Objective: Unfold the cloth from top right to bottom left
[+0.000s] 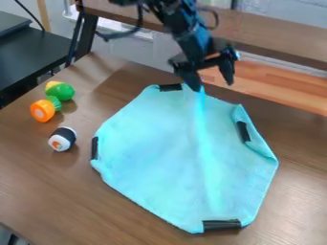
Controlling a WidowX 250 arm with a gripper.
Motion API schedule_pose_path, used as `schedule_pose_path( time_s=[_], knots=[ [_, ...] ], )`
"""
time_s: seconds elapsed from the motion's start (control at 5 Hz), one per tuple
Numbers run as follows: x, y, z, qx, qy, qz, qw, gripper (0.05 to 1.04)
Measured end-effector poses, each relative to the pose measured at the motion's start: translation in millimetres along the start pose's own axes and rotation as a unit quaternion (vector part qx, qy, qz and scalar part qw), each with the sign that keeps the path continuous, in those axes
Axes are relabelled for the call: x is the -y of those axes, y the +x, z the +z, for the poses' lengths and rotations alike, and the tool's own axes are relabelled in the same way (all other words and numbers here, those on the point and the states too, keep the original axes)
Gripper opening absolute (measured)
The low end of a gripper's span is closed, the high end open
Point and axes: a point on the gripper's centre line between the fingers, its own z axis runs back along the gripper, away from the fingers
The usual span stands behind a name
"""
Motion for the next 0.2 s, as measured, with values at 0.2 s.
schedule_pose_path(
  time_s=[0.2],
  knots=[
    [-28.9,-14.1,25.9,-0.092,0.118,-0.033,0.9882,1.000]
  ],
)
